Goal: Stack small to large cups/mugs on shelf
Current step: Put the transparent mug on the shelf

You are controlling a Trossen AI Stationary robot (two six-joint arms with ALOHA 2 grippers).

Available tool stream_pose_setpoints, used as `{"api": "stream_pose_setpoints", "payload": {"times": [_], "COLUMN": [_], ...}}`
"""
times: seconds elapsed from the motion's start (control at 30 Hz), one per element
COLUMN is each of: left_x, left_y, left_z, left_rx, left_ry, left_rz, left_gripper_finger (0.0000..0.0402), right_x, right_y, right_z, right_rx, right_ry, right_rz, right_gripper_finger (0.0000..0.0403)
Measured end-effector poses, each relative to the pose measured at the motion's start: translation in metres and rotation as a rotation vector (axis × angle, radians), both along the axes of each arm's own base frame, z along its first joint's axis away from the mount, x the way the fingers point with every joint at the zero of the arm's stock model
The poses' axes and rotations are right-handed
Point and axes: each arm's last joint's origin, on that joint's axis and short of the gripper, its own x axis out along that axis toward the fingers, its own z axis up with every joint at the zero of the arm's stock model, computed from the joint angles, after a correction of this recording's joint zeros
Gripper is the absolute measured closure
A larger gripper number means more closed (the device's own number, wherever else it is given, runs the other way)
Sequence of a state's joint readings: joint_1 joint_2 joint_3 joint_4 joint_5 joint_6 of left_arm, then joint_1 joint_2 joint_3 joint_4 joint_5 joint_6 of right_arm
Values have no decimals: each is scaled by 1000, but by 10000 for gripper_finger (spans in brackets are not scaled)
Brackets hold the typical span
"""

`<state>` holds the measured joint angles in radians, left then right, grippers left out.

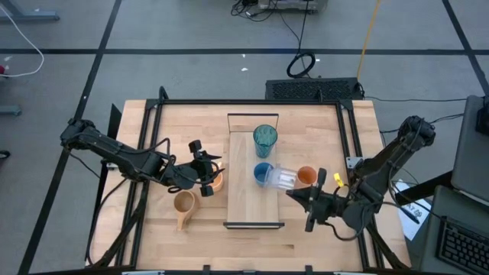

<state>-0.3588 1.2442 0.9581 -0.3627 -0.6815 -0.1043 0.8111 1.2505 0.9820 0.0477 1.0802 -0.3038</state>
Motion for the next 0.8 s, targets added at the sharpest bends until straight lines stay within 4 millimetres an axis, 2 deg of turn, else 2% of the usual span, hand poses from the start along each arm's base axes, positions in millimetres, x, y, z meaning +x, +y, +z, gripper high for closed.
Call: {"api": "stream_pose_setpoints", "payload": {"times": [0.27, 0.8], "left_x": [0, 0], "left_y": [0, 0], "left_z": [0, 0], "left_rx": [0, -1], "left_ry": [0, -1], "left_rz": [0, 0], "left_gripper_finger": [213, 213], "right_x": [-1, 9], "right_y": [-3, -14], "right_z": [8, 12], "right_rx": [167, 536], "right_ry": [-89, -228], "right_rz": [-3, -79], "right_gripper_finger": [403, 403]}}
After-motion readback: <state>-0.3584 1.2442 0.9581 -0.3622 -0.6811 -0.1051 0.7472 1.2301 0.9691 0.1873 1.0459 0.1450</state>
